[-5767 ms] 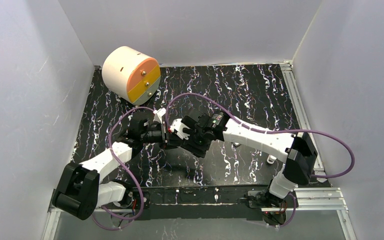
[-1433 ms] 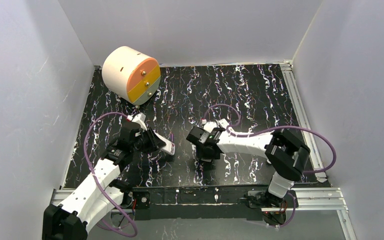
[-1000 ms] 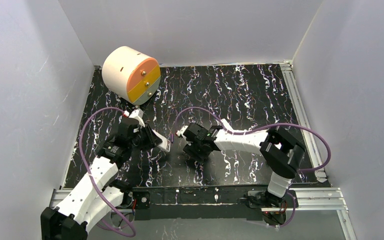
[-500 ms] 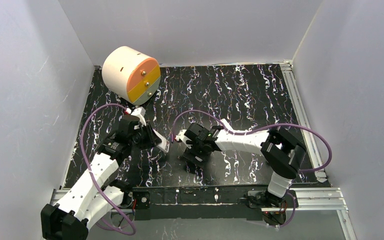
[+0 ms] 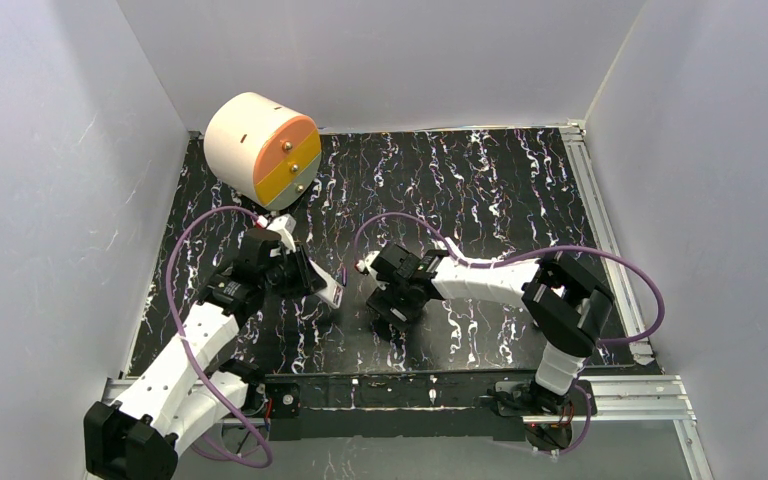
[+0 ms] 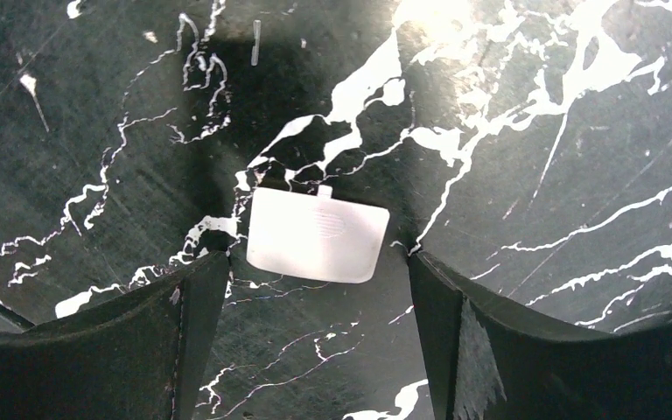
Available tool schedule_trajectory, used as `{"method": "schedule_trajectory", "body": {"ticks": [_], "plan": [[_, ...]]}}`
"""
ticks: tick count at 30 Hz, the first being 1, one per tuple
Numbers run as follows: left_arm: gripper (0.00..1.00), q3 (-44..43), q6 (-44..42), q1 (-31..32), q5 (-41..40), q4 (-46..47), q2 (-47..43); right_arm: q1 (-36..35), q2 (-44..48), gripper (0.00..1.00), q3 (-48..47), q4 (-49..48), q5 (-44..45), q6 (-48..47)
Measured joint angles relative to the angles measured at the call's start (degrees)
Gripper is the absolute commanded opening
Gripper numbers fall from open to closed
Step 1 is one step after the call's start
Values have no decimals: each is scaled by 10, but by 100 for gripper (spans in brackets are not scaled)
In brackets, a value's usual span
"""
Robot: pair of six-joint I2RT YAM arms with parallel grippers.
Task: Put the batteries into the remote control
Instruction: Adjust the battery cover at the center of the board, then pick up the battery cover at the center of the board.
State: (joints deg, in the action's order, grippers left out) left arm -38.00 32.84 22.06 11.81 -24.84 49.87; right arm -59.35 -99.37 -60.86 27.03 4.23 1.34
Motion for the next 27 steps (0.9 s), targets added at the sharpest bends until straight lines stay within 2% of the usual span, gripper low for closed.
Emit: {"method": "schedule_trajectory", "body": {"ticks": [12, 16, 20, 27], "plan": [[0, 0, 5, -2, 7, 11, 3, -3, 11, 80, 15, -18, 34, 58], [0, 0, 6, -2, 9, 16, 2, -4, 11, 72, 17, -26, 30, 61], [0, 0, 6, -2, 20, 23, 4, -4, 11, 59, 19, -33, 23, 65], [0, 0, -8, -5, 59, 29, 24, -4, 11, 48, 22, -38, 25, 68]]}}
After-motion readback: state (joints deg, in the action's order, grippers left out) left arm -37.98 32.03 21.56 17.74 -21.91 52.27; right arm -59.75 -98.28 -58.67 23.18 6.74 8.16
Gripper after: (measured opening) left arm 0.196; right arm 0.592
